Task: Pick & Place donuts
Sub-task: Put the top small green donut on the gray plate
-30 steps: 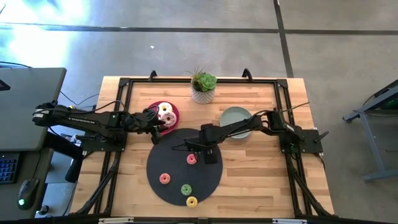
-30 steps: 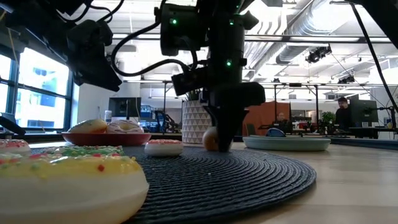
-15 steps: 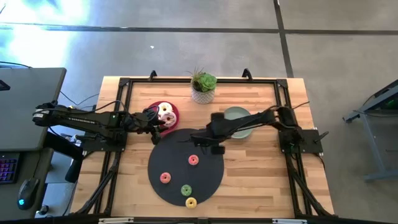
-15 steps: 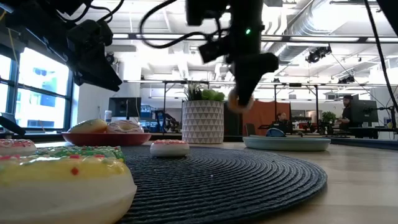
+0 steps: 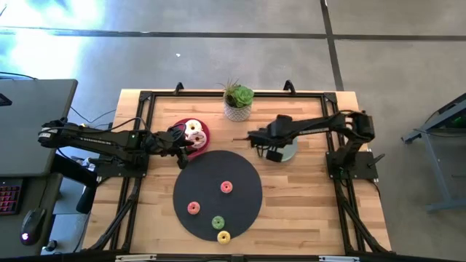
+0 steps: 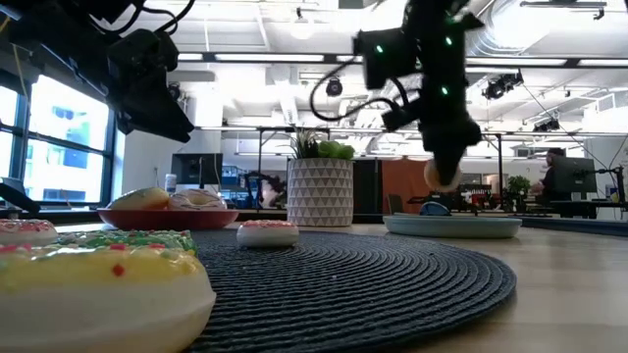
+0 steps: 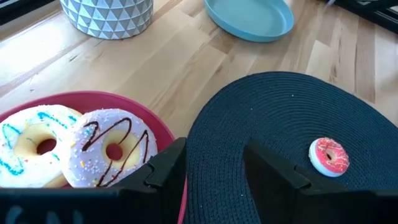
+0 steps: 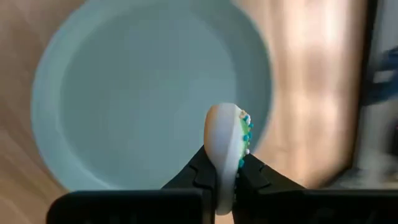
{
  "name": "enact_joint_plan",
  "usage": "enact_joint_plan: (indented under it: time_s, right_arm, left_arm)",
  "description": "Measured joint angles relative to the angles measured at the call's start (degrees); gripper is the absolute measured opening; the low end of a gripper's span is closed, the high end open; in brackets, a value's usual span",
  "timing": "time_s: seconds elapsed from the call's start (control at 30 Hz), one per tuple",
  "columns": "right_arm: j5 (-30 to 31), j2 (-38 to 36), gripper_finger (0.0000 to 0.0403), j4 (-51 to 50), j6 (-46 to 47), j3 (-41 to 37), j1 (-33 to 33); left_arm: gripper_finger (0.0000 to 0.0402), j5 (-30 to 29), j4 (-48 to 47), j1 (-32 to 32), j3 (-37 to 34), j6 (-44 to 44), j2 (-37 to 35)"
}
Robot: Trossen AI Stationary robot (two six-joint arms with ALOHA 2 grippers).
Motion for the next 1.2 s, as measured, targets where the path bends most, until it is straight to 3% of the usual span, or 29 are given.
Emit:
enact_joint_plan:
  time_s: [0.27,0.37,0.5,0.63,0.93,1.2]
  right_arm:
    - [-5.2,-5.1,0.0016,17.4,-5.8,-13.7,-6.7]
    - [-8.1,-5.3,0.0014,20.2,-7.8,-15.9,-7.9]
    - [-6.2,-5.3,0.0026,21.4,-8.4,-16.8,-8.6]
    - [-2.2,-5.3,0.0053,21.6,-8.8,-16.0,-8.7]
    - [-1.8,-5.3,0.0136,21.6,-9.6,-14.4,-8.7]
    - [-10.2,-5.3,0.0201,21.7,-9.1,-14.4,-7.8]
  left_arm:
    - [0.0154,0.6,0.1,0.0,0.0,0.0,0.0]
    - [0.0154,0.6,0.1,0.0,0.0,0.0,0.0]
    - [0.0154,0.6,0.2,0.0,0.0,0.1,0.0]
    - [0.0154,0.5,0.8,0.0,0.0,0.1,0.0]
    - [0.0154,0.5,1.3,0.0,0.0,0.1,0.0]
    - [0.0154,0.8,1.3,0.0,0.0,0.1,0.0]
